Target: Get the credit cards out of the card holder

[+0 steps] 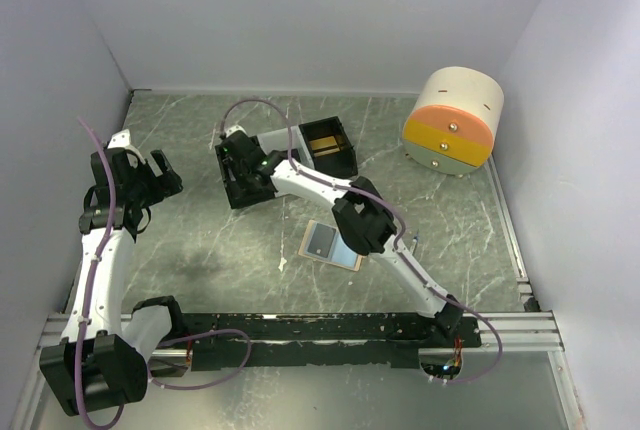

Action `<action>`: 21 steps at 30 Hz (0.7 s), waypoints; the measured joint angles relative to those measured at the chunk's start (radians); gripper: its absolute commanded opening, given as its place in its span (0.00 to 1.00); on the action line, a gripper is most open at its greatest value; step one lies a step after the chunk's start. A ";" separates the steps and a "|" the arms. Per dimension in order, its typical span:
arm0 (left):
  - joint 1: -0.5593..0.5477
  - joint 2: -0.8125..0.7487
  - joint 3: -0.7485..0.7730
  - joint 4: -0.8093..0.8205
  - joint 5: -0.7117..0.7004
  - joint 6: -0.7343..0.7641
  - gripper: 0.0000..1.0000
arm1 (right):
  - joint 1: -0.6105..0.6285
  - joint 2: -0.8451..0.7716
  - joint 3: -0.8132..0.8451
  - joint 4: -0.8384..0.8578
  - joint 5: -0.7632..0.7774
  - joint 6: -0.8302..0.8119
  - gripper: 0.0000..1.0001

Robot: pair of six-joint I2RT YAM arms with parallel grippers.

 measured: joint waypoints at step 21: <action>0.000 0.000 0.000 0.000 0.006 0.000 0.95 | 0.005 0.127 0.122 0.084 0.110 -0.039 0.15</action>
